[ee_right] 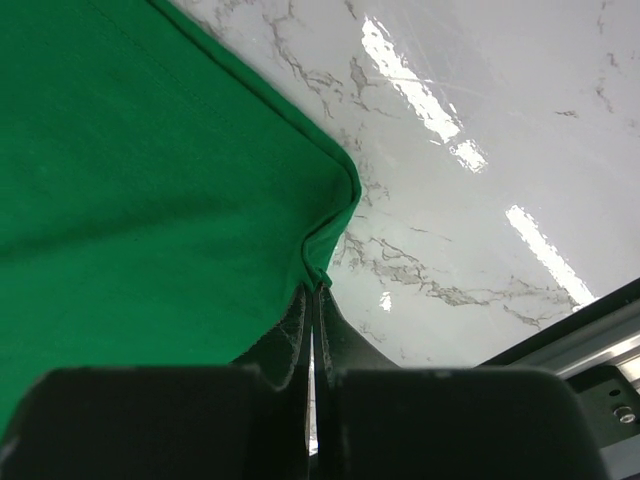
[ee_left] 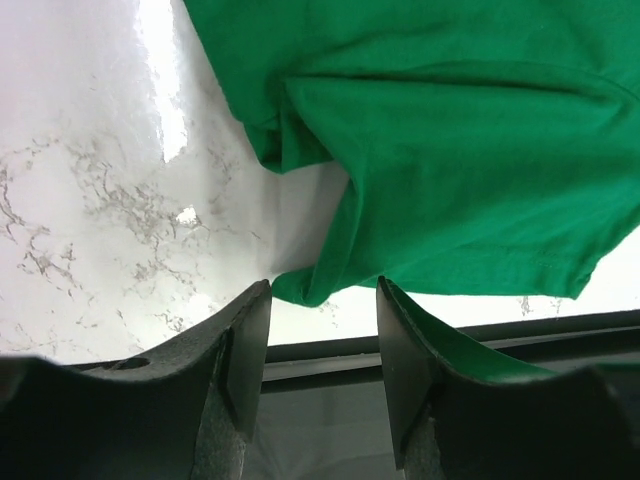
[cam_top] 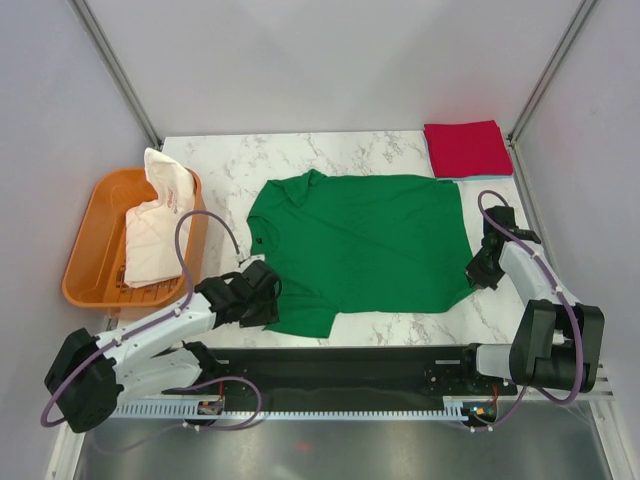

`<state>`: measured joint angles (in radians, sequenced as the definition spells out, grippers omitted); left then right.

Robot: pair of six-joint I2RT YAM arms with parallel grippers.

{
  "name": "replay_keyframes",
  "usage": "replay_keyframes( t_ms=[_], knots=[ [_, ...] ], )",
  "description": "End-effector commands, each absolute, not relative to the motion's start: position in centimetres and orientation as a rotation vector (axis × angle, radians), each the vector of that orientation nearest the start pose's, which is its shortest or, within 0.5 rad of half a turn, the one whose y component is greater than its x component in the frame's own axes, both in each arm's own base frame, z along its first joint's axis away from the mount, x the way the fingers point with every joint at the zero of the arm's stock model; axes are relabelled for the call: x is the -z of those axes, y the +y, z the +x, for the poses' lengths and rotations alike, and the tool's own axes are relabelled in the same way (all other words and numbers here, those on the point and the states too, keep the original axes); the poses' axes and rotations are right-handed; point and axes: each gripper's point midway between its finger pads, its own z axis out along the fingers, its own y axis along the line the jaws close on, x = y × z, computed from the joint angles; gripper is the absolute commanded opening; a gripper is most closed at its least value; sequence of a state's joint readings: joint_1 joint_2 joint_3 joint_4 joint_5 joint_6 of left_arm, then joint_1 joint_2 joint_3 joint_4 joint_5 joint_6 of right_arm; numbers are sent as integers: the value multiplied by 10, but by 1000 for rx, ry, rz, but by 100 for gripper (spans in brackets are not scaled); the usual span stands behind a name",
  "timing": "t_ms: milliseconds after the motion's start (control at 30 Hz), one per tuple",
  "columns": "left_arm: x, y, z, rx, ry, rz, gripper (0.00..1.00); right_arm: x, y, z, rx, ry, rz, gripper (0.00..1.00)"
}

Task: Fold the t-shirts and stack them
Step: Flatten the tshirt out, then fold the tshirt

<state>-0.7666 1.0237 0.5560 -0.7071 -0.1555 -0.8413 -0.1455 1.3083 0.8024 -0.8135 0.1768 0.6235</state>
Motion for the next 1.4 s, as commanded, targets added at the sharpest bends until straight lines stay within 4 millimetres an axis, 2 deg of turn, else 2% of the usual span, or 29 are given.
replay_keyframes(
  t_ms=[0,100,233,300,667,1167,1200,1300,1333,1367],
  knots=[
    [-44,-142,145,233,2688,-189,54,-50,-39,228,141,2621,1063,0],
    [-46,-142,141,272,2676,-207,52,-47,-37,228,130,2629,1059,0],
    [-29,-141,127,233,2742,-226,44,-46,-35,230,114,2636,1050,0],
    [-24,-140,123,196,2763,-220,43,-47,-35,230,110,2635,1047,0],
    [-20,-135,127,133,2746,-260,39,-49,-35,229,107,2623,1046,0],
    [-19,-137,138,43,2749,-223,36,-48,-37,229,124,2625,1045,0],
    [-18,-137,140,27,2750,-218,34,-49,-37,229,122,2620,1041,0],
    [-17,-137,143,-4,2753,-197,18,-48,-37,229,124,2624,1042,0],
    [-18,-137,144,-6,2752,-195,9,-48,-37,229,127,2625,1043,0],
    [-18,-138,144,-8,2753,-193,9,-48,-37,229,126,2625,1040,0]
  ],
)
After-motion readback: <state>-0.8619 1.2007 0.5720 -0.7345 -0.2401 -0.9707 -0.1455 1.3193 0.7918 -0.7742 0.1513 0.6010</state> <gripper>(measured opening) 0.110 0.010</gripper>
